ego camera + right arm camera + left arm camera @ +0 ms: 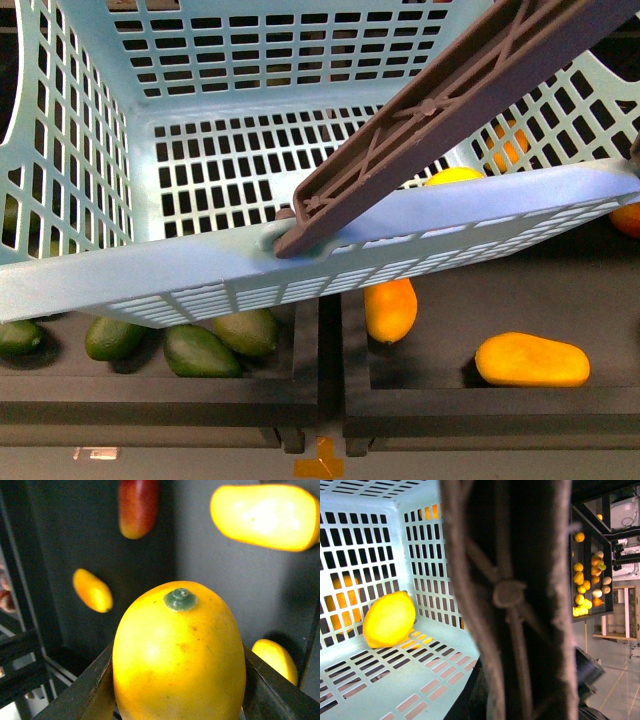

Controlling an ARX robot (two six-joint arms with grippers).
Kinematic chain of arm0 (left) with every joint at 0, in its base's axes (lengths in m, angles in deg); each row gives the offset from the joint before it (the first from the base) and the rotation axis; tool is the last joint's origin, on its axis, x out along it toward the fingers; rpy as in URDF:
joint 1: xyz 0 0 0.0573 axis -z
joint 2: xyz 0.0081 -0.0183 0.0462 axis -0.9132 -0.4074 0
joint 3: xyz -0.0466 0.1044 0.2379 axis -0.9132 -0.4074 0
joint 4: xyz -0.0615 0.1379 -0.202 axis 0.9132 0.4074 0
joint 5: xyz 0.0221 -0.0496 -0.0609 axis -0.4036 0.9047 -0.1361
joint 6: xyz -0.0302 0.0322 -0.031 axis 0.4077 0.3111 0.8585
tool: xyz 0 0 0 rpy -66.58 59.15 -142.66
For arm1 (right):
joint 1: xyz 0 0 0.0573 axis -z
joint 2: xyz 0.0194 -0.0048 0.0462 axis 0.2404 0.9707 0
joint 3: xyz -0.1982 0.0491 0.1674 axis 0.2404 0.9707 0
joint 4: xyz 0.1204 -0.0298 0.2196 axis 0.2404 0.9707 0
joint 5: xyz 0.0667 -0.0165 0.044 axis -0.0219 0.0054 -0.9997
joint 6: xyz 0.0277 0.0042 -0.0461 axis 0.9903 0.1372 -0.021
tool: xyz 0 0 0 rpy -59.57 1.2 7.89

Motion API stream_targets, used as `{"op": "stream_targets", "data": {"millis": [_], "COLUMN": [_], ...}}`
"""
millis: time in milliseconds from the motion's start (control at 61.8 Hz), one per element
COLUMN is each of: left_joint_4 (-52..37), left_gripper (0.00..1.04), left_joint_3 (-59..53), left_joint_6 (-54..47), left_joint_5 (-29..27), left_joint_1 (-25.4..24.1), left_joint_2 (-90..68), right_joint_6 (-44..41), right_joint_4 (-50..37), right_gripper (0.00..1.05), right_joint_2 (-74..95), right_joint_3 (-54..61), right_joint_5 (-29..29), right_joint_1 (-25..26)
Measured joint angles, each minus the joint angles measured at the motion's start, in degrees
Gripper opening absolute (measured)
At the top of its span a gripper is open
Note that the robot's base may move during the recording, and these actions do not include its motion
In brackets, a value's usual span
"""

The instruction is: Pick lemon and mango into basket

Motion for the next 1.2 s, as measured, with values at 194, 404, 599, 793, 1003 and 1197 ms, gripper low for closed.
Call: {"op": "stream_targets", "data": {"millis": [194, 404, 599, 793, 1003, 1197], "left_joint_4": [0.0, 0.0, 0.0, 0.0, 0.0, 0.0], "left_gripper": [0.05, 0.05, 0.05, 0.05, 0.05, 0.05], "left_joint_3": [0.0, 0.0, 0.0, 0.0, 0.0, 0.0], "left_joint_6": [0.0, 0.0, 0.0, 0.0, 0.0, 0.0], "left_joint_5": [0.0, 0.0, -0.1, 0.0, 0.0, 0.0], "left_joint_1": [0.0, 0.0, 0.0, 0.0, 0.0, 0.0], "left_joint_2": [0.0, 0.0, 0.0, 0.0, 0.0, 0.0], "right_joint_6": [-3.8, -10.0, -16.4, -22.1, -24.8, -25.5], "right_joint_4": [8.8, 9.4, 8.1, 7.6, 7.6, 8.1], "right_gripper": [0.56, 0.56, 0.56, 0.56, 0.56, 0.66], "right_joint_2": [-20.0, -29.0, -25.0, -17.4, -13.9, -11.2], "right_joint_3": [-1.6, -9.4, -14.4, -18.6, -20.2, -20.6], "right_joint_5": [3.8, 11.5, 16.9, 20.3, 21.1, 21.0], "right_joint_1": [-0.9, -12.8, -27.9, -37.9, -40.8, -41.9]}}
